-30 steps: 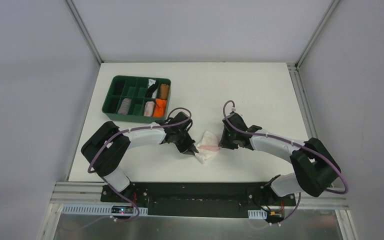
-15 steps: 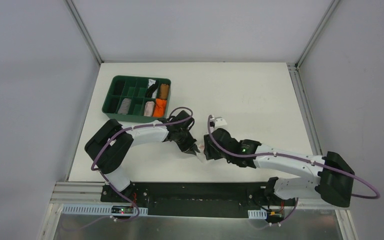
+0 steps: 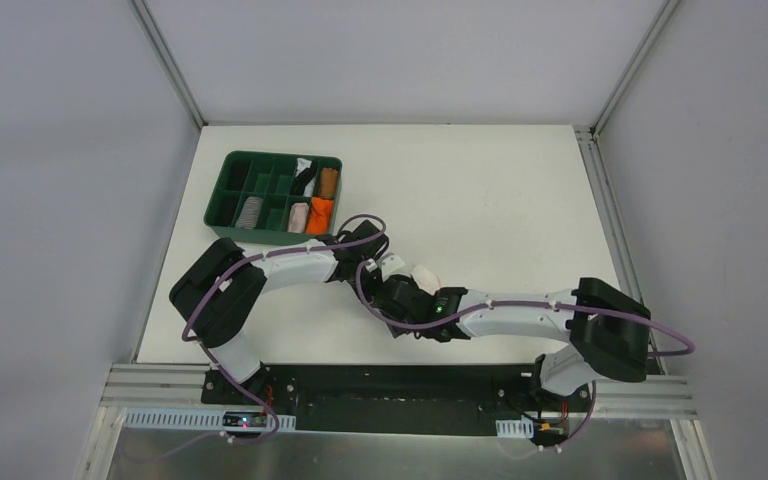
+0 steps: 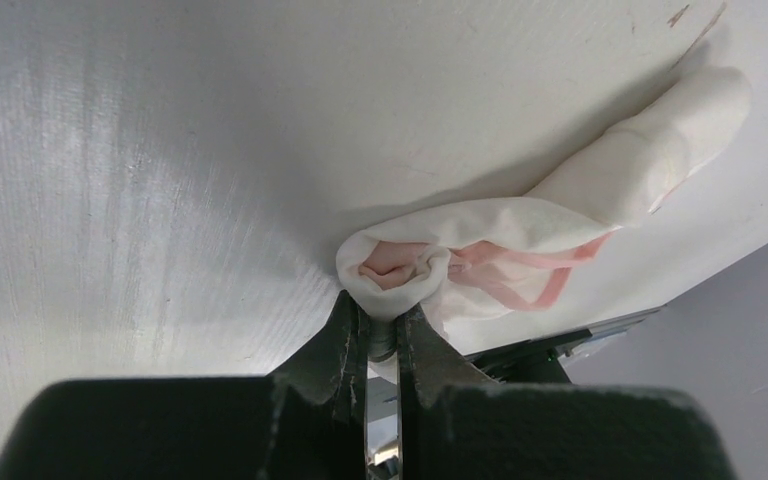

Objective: Roll the underwear
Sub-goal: Roll the underwear to the center of the board.

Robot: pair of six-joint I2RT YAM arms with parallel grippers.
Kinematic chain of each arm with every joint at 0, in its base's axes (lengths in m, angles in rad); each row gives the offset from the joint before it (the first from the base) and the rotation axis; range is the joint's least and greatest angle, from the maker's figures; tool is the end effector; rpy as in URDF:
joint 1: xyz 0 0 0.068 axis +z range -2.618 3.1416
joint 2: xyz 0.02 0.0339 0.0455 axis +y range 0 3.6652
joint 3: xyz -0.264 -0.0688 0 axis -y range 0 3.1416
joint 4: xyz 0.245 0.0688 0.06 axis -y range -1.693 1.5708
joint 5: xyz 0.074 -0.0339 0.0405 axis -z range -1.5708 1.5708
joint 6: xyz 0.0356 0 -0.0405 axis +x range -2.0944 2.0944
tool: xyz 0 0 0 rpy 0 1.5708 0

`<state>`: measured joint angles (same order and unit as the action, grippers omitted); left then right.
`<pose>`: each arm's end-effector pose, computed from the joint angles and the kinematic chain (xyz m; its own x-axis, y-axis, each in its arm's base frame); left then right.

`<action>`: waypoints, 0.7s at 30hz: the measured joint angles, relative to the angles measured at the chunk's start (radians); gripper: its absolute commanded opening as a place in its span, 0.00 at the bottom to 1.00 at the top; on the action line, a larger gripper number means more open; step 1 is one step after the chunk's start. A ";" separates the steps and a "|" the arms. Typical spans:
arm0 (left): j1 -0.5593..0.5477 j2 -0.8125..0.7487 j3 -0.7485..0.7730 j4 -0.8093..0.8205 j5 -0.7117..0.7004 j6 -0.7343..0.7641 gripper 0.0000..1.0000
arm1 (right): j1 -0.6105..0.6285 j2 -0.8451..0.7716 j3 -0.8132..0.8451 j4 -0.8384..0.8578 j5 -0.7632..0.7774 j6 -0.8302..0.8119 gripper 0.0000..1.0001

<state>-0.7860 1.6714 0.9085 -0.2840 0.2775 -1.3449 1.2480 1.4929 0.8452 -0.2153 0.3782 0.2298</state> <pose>0.2187 -0.2327 0.1565 -0.8946 -0.4307 0.1191 -0.4223 0.7276 -0.5407 0.1078 0.2810 0.1954 -0.4181 -0.5826 -0.6970 -0.7291 0.6729 -0.1251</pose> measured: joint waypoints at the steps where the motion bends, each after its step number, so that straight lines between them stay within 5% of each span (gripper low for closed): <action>1: 0.000 0.000 0.000 -0.002 0.000 0.000 0.00 | 0.003 0.014 0.000 0.002 0.003 -0.004 0.48; 5: 0.000 0.000 0.004 -0.011 0.000 0.002 0.00 | 0.011 0.061 0.000 0.011 0.019 -0.007 0.38; 9: 0.000 0.000 0.008 -0.020 0.000 0.005 0.00 | 0.014 0.093 -0.006 0.029 0.065 0.002 0.00; 12: 0.001 0.000 0.017 -0.029 -0.004 0.016 0.03 | 0.020 0.094 -0.021 0.056 0.102 0.029 0.00; 21: 0.002 -0.052 0.021 -0.050 -0.018 0.040 0.51 | -0.027 -0.028 -0.216 0.312 0.033 0.084 0.00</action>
<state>-0.7837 1.6196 0.9298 -0.3336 0.2600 -1.3052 1.2213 1.4647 0.6292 0.0963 0.4110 0.3134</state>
